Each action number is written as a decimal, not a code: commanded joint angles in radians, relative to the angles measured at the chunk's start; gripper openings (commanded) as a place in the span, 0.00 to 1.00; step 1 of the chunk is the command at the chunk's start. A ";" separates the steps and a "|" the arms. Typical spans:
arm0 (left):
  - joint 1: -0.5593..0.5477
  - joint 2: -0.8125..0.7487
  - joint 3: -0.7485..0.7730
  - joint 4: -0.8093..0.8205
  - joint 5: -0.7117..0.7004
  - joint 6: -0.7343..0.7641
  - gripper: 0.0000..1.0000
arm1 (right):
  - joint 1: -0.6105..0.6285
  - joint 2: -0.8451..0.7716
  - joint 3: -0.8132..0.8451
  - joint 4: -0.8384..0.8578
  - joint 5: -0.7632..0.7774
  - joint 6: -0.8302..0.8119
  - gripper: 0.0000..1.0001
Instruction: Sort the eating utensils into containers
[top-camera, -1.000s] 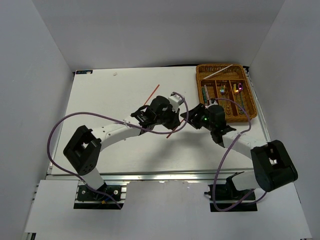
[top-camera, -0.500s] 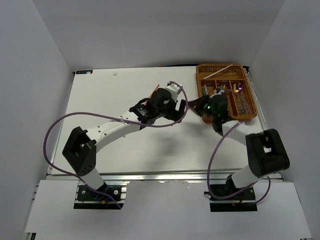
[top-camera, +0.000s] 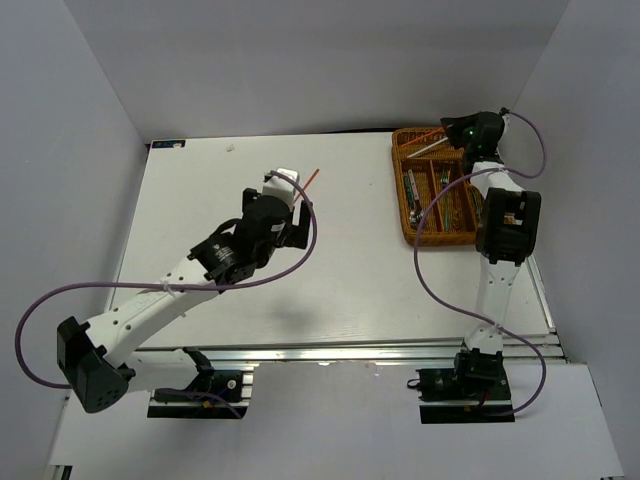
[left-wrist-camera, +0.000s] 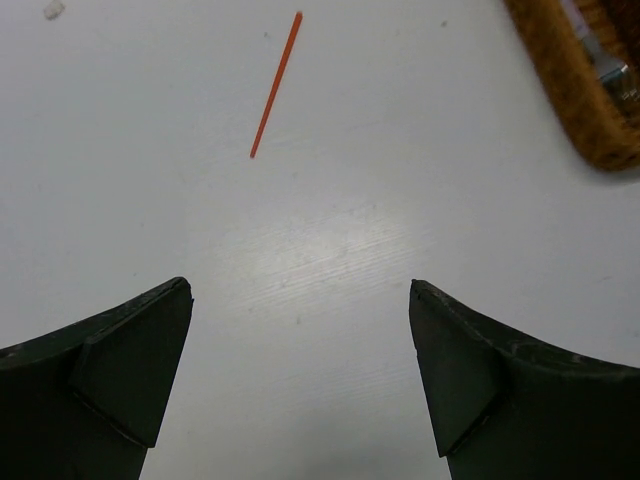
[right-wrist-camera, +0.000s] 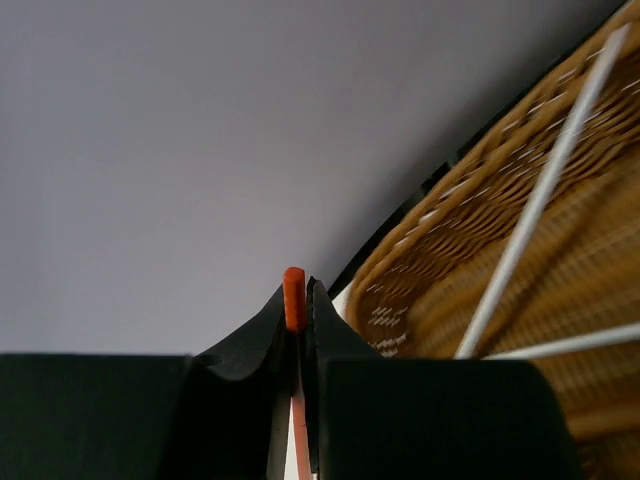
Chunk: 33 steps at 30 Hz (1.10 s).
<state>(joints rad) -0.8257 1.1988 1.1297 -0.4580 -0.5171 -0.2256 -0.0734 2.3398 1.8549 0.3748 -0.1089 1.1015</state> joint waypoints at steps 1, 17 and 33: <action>0.000 -0.007 -0.067 -0.022 -0.021 0.011 0.98 | -0.023 0.062 0.113 0.054 -0.012 -0.028 0.00; -0.001 0.041 -0.096 0.012 0.074 -0.011 0.98 | -0.048 0.308 0.371 0.070 0.026 -0.048 0.00; -0.001 0.036 -0.097 0.004 0.080 -0.011 0.98 | -0.075 0.325 0.414 -0.234 0.104 0.027 0.13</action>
<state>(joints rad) -0.8265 1.2407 1.0271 -0.4633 -0.4480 -0.2298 -0.1303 2.6469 2.2047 0.1802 -0.0303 1.0996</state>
